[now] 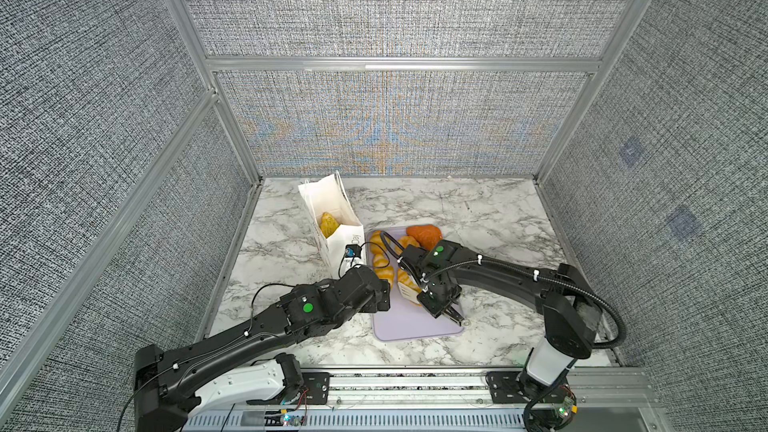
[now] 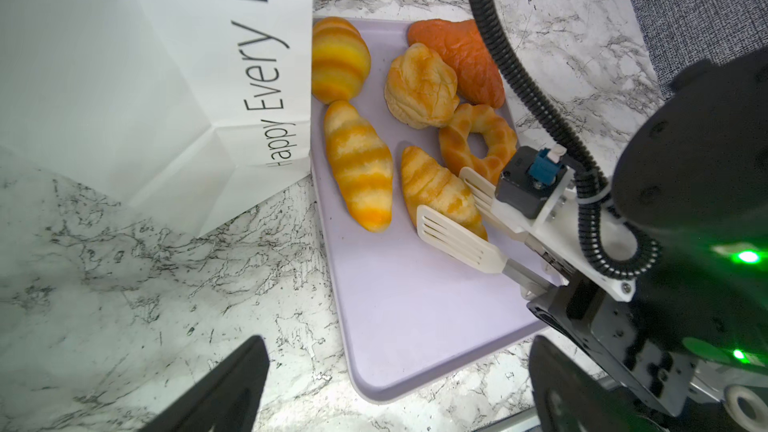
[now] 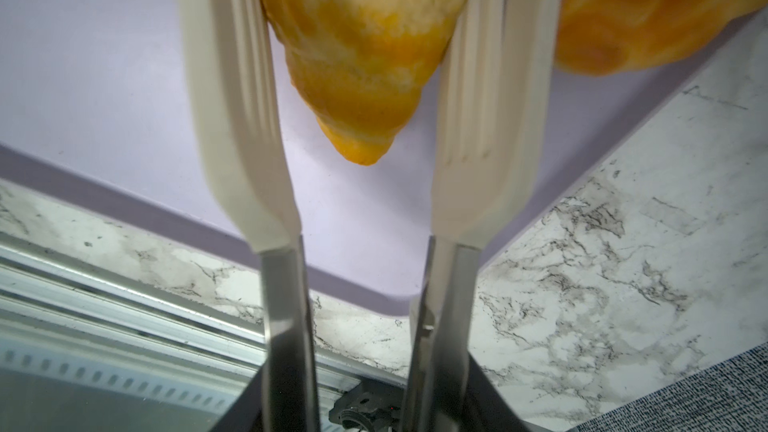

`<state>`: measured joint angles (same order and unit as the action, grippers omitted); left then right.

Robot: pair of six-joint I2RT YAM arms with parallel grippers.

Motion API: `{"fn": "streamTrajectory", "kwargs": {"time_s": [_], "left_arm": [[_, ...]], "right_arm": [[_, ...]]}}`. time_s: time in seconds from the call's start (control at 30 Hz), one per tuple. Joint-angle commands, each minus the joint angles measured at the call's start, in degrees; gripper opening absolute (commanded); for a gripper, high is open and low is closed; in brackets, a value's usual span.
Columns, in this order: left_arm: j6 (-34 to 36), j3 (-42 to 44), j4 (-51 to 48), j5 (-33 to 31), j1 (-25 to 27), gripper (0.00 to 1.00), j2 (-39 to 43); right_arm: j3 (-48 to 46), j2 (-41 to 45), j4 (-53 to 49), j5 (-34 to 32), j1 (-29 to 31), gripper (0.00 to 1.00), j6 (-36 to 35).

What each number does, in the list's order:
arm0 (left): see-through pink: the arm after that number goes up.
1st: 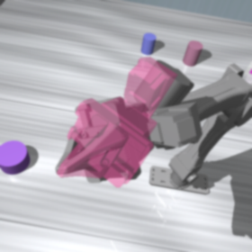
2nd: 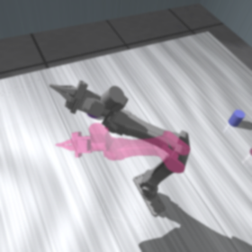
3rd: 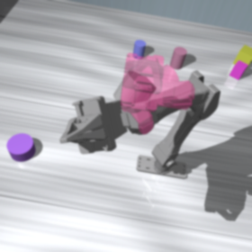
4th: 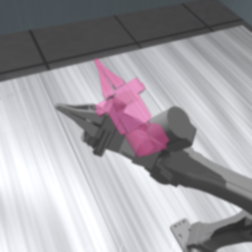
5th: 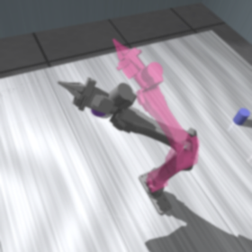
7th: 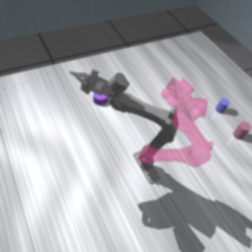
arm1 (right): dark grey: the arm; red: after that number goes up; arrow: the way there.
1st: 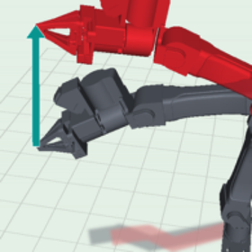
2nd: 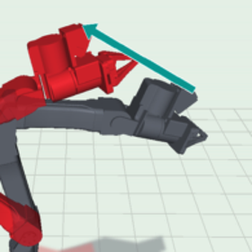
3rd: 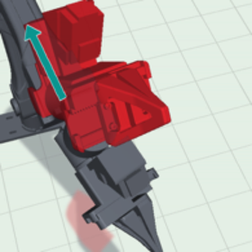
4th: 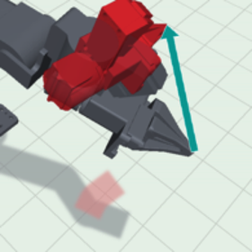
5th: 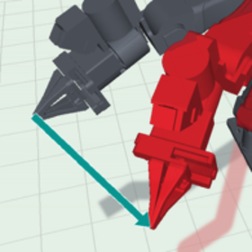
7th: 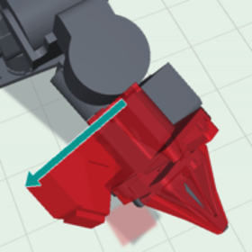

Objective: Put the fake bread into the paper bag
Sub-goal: 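Close the tongs on the croissant nearest the robot with the right gripper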

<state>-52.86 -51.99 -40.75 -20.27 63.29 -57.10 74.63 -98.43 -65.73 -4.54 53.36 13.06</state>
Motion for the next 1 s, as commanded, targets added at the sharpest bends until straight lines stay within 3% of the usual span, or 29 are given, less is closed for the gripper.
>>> {"fn": "streamTrajectory", "kwargs": {"time_s": [0.0, 0.2, 0.63, 0.97], "left_arm": [[0.74, -0.89, -1.25, -1.62, 0.08, 0.99, 0.31], [0.79, -1.25, -1.34, -2.27, 0.08, 0.99, 0.35], [2.14, -3.97, -3.45, -4.33, 0.08, 0.99, -0.14], [7.3, -6.96, -2.49, -4.08, 0.07, 0.99, -1.35]], "right_arm": [[-0.1, 1.26, -1.76, 0.03, 0.08, 0.44, -0.83], [0.28, 2.92, -1.64, 1.95, -0.28, 0.32, -2.05], [-0.12, 6.43, -1.15, 3.53, -3.39, 0.32, -2.51], [1.68, 11.75, -0.53, 5.88, -6.31, 0.32, -2.96]]}}
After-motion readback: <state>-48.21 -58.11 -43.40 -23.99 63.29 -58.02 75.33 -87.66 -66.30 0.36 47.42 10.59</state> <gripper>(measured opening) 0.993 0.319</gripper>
